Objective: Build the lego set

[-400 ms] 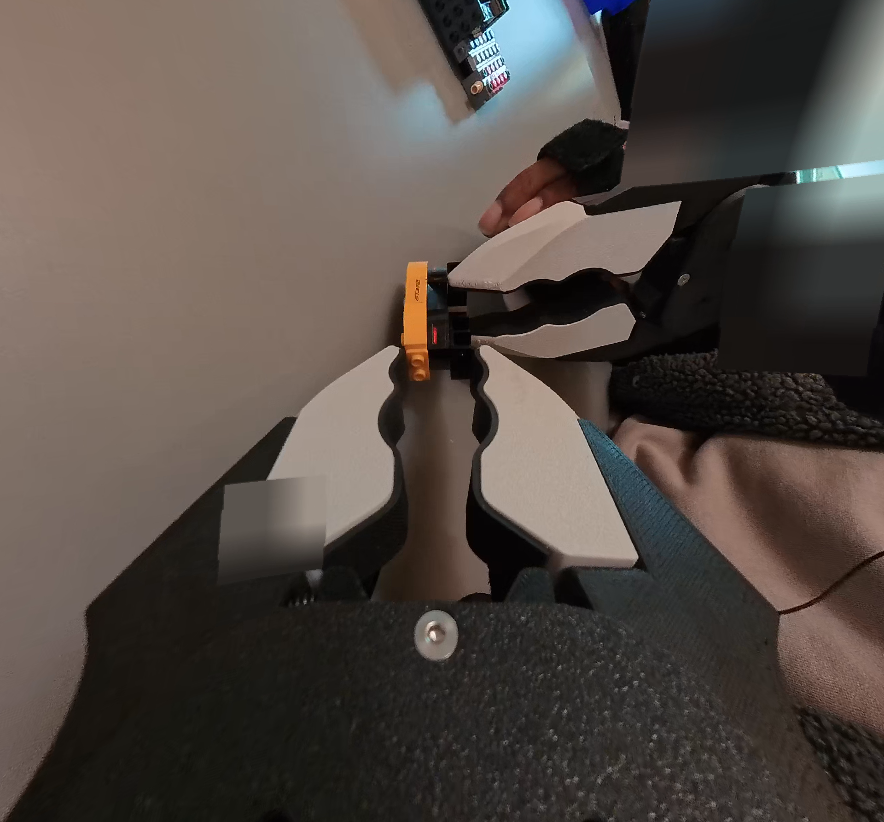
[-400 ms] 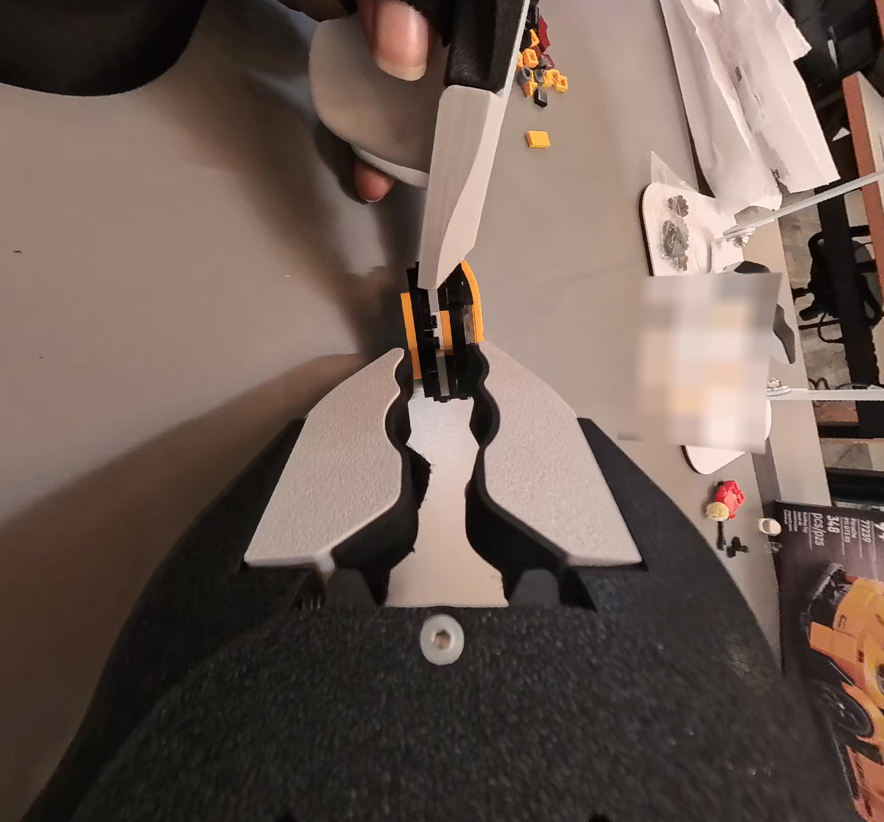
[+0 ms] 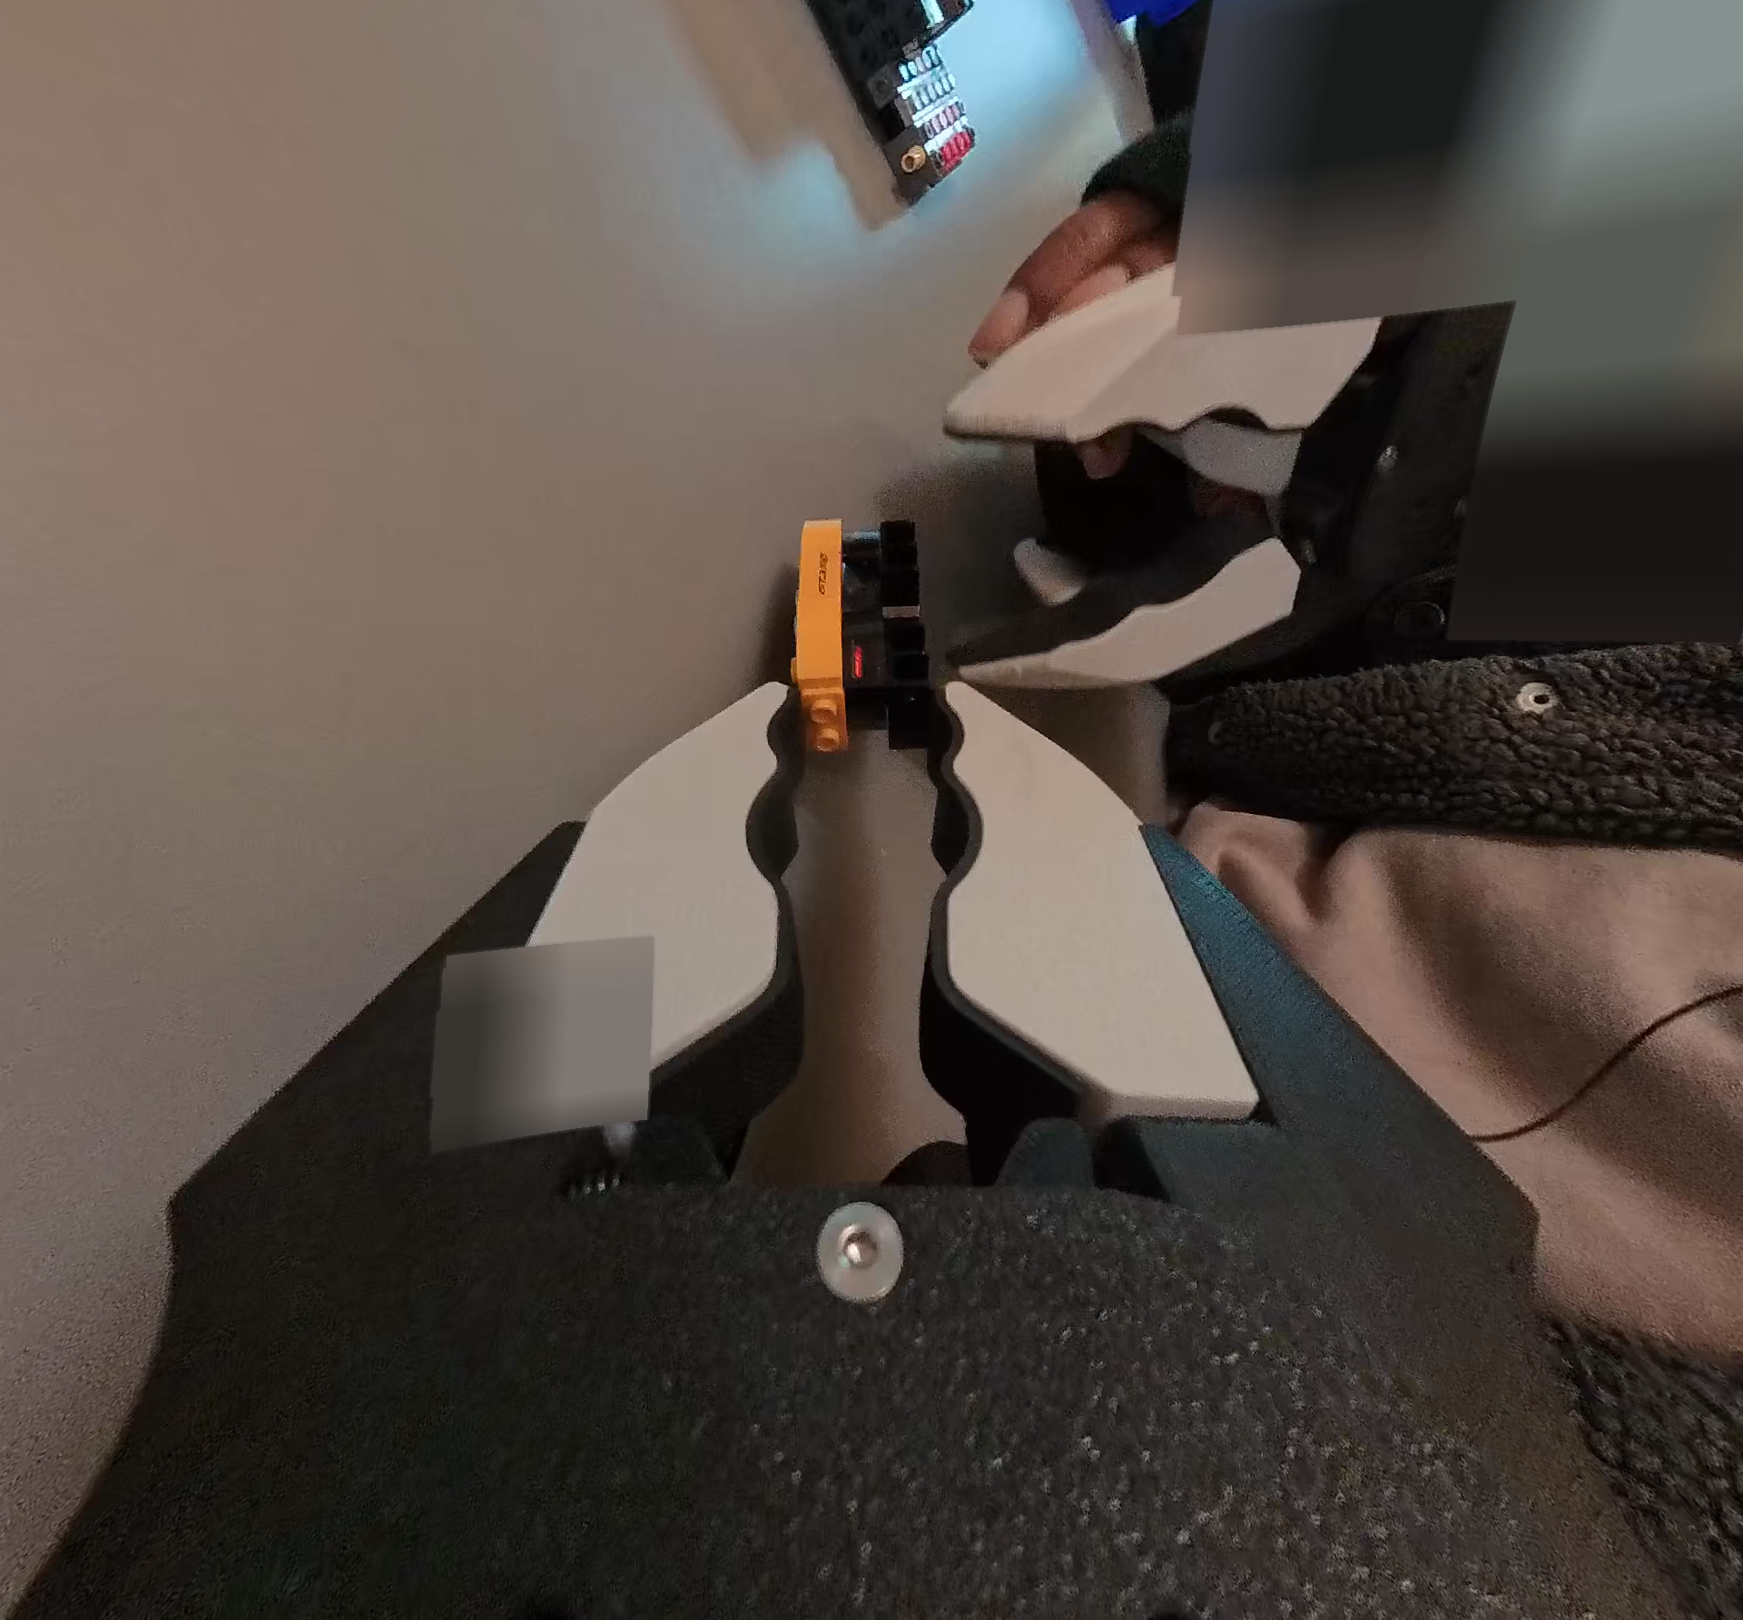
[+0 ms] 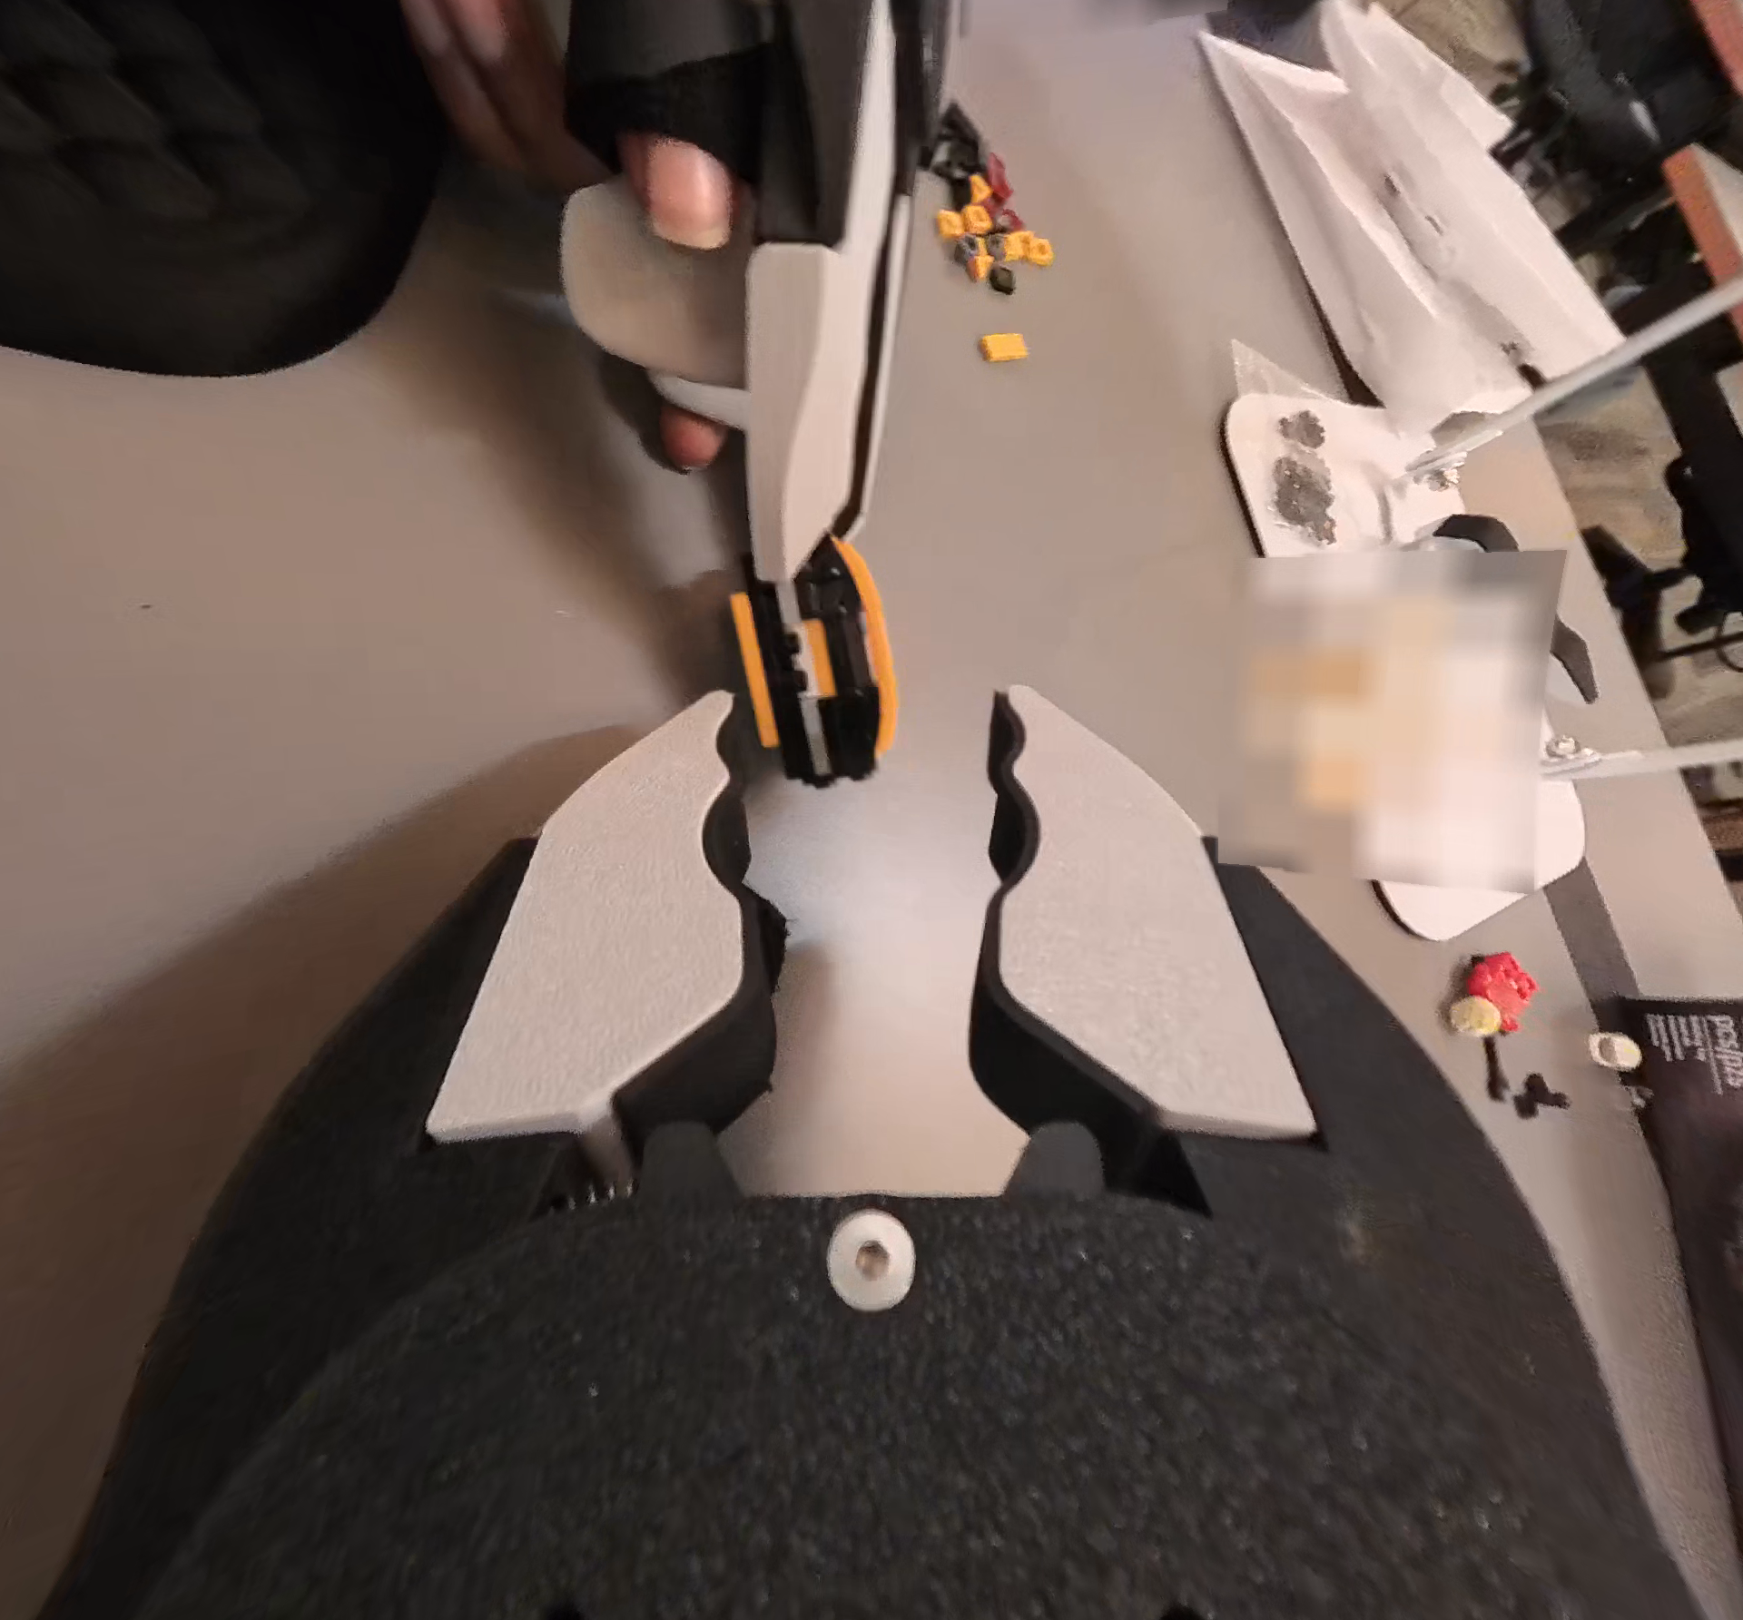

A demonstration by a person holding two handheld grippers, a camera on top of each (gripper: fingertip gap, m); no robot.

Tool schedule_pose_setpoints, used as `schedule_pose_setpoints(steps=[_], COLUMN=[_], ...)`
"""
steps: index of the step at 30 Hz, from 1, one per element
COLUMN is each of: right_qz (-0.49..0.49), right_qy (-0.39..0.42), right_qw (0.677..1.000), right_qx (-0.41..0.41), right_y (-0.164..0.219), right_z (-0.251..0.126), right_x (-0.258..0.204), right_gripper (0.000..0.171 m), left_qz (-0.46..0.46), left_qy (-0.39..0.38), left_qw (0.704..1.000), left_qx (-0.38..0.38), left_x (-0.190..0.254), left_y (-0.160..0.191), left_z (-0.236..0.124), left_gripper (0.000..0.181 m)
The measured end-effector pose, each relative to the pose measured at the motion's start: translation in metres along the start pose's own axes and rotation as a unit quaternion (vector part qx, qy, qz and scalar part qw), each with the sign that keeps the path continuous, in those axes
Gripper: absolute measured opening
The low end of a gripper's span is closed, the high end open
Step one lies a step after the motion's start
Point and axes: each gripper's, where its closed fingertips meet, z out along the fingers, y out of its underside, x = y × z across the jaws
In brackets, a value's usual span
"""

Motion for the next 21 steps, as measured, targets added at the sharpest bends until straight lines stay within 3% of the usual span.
schedule_pose_setpoints(steps=[1, 16, 21], right_qz=[0.006, 0.087, 0.066], right_qy=[0.001, -0.068, -0.057], right_qw=[1.0, 0.979, 0.979], right_qx=[0.007, 0.17, 0.184], right_y=[0.001, -0.027, -0.029], right_z=[-0.002, -0.037, -0.037], right_x=[0.003, 0.005, 0.003], right_gripper=[0.05, 0.053, 0.039], left_qz=[0.004, 0.014, 0.011], left_qy=[0.006, 0.16, 0.166], left_qw=[1.0, 0.986, 0.985], left_qx=[-0.002, 0.038, 0.04], left_x=[0.001, 0.033, 0.034], left_y=[0.001, -0.01, -0.01], left_z=[-0.001, -0.016, -0.015], left_gripper=[0.025, 0.025, 0.025])
